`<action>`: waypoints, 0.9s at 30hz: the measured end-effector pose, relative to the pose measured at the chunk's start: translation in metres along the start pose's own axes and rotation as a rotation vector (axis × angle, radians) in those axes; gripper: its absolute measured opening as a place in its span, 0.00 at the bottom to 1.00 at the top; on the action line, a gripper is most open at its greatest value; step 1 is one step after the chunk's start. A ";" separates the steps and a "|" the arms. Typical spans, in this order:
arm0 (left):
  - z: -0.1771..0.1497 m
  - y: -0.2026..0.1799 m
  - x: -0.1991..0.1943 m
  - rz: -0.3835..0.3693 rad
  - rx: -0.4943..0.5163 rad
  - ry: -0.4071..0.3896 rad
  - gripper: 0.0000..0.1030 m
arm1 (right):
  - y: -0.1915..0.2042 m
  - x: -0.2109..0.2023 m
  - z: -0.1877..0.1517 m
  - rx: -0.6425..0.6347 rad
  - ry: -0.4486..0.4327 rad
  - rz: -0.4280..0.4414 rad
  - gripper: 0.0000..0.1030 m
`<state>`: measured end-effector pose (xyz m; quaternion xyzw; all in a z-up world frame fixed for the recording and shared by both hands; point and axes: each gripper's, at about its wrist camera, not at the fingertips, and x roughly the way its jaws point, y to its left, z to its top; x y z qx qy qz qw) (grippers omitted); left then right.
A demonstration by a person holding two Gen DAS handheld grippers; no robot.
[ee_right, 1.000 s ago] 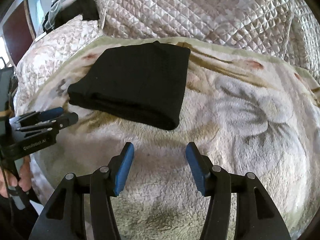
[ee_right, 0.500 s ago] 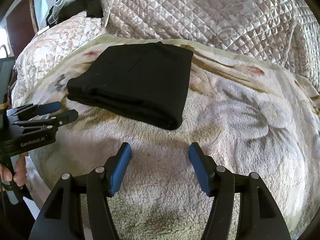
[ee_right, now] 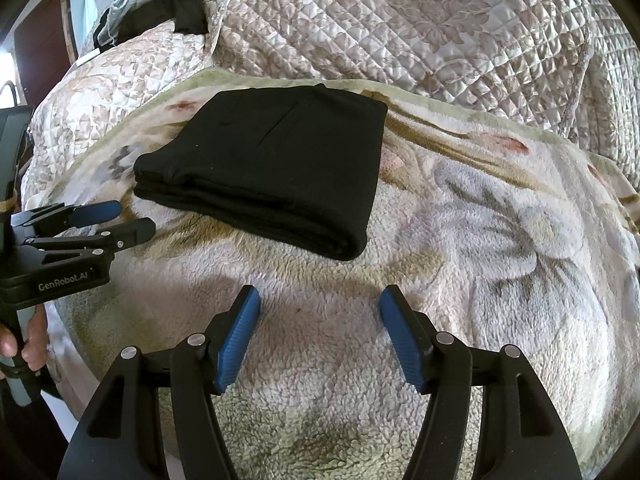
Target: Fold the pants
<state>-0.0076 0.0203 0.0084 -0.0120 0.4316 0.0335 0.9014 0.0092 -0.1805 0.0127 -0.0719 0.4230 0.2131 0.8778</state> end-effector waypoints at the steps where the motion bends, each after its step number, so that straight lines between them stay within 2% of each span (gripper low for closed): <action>1: 0.000 0.000 0.000 0.000 0.000 0.000 0.63 | 0.000 0.000 0.000 0.000 0.000 0.000 0.62; 27: 0.001 0.002 0.003 -0.003 0.001 0.033 0.65 | 0.001 0.001 0.000 -0.006 -0.004 -0.006 0.64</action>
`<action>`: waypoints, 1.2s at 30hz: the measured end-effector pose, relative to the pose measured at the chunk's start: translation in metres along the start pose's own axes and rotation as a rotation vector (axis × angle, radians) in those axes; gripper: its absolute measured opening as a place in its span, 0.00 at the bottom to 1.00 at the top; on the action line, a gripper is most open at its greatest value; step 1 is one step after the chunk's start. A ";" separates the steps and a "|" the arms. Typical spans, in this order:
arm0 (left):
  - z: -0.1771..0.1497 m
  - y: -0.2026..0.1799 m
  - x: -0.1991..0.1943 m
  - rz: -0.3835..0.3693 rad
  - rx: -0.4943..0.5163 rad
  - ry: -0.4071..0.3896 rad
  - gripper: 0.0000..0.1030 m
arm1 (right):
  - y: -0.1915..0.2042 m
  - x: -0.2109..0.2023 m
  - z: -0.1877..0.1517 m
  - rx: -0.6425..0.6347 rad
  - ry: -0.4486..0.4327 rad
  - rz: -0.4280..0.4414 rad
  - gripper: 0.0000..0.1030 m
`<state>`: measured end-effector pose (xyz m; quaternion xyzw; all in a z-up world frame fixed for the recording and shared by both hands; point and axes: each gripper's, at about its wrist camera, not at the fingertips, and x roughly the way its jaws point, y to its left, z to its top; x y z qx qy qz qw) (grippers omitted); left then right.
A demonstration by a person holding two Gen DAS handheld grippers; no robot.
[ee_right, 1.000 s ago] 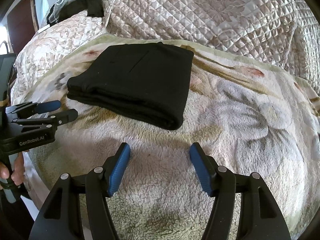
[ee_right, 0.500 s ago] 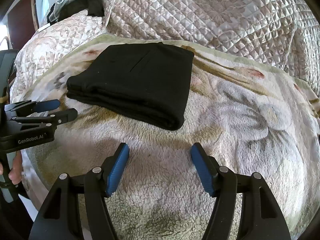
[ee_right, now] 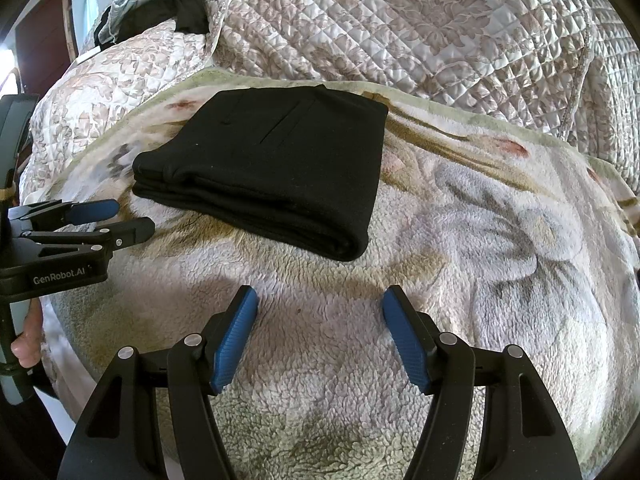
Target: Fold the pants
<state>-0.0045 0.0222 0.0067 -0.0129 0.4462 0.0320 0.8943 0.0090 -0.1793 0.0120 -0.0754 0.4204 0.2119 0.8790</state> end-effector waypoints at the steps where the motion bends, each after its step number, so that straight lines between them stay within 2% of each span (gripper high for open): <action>1: 0.000 0.000 0.000 0.000 0.000 0.001 0.65 | 0.000 0.000 0.000 0.000 0.000 0.000 0.64; 36: 0.000 0.001 0.001 0.001 0.004 0.006 0.66 | 0.001 0.000 0.000 -0.002 -0.003 -0.005 0.66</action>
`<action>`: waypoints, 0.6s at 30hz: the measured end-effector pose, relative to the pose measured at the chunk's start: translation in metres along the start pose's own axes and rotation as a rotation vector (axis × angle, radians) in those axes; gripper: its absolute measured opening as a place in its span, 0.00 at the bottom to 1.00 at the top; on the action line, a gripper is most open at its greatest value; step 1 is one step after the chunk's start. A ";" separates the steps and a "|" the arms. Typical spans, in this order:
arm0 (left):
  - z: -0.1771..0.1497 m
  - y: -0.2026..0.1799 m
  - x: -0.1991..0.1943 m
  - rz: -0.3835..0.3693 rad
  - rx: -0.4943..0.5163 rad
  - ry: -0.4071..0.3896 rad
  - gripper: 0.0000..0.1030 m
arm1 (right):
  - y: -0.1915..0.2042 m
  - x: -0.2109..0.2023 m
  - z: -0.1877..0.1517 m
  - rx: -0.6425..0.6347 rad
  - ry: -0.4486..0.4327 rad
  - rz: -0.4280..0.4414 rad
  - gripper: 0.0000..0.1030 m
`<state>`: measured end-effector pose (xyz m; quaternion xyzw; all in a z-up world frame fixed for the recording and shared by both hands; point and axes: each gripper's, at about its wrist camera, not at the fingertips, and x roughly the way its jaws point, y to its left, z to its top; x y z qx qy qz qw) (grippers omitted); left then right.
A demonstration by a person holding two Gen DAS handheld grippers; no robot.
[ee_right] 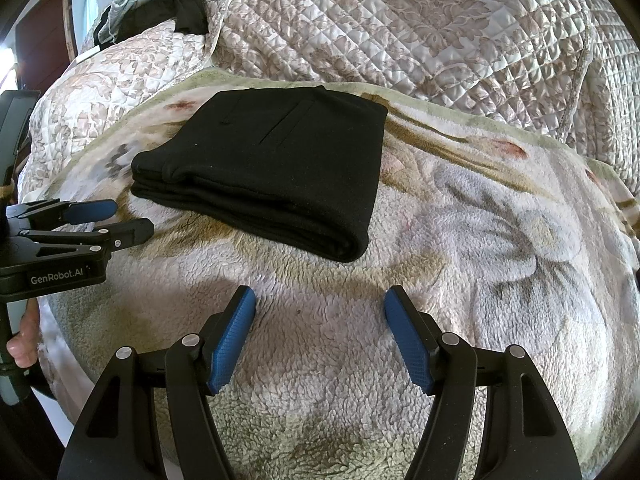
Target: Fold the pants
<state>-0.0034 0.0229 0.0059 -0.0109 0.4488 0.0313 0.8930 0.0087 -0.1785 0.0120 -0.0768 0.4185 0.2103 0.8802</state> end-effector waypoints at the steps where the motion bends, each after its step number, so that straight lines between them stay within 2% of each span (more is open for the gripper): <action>1: 0.000 0.000 0.000 0.000 -0.001 0.000 0.66 | 0.000 0.000 0.000 0.000 0.000 0.000 0.66; 18: 0.000 0.000 0.000 0.001 0.003 0.001 0.66 | 0.001 0.000 0.000 -0.001 -0.002 -0.003 0.66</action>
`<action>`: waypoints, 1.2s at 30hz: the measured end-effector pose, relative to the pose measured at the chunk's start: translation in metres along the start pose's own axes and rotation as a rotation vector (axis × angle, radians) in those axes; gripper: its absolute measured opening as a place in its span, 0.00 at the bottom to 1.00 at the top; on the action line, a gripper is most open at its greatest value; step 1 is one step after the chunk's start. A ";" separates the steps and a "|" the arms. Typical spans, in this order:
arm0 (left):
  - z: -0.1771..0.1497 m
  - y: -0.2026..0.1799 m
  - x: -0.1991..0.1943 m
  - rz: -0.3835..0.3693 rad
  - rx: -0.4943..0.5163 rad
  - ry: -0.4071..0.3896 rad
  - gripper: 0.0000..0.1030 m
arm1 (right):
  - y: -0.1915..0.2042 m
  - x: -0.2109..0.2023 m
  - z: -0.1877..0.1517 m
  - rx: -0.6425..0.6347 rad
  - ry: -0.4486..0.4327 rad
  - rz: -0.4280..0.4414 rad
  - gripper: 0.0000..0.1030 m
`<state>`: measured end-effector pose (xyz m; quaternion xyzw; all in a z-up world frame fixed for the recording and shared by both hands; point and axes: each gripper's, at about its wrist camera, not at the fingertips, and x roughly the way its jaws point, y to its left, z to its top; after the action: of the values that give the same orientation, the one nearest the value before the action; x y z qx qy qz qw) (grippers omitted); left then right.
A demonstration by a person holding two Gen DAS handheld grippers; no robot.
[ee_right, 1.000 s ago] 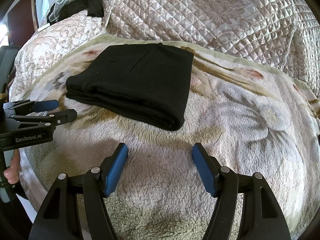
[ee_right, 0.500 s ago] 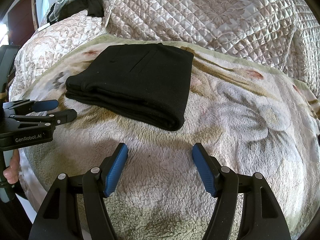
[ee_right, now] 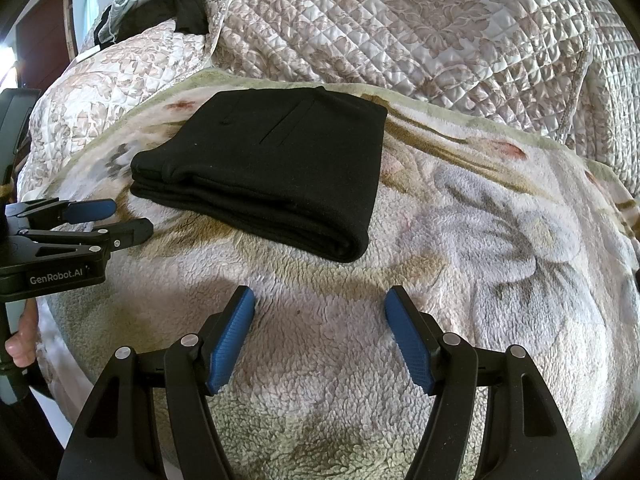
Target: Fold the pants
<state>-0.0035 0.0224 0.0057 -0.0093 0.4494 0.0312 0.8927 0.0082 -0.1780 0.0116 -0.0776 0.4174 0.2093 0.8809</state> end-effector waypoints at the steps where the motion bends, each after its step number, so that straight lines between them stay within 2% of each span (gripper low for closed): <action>1: 0.000 0.000 0.000 0.000 -0.001 0.000 0.66 | 0.000 0.000 0.000 0.000 0.000 0.000 0.67; 36: 0.001 -0.001 0.000 0.002 0.004 0.002 0.66 | -0.002 0.004 0.004 -0.002 -0.015 -0.006 0.70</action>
<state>-0.0023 0.0218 0.0059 -0.0072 0.4503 0.0315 0.8923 0.0137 -0.1780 0.0110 -0.0781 0.4105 0.2076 0.8845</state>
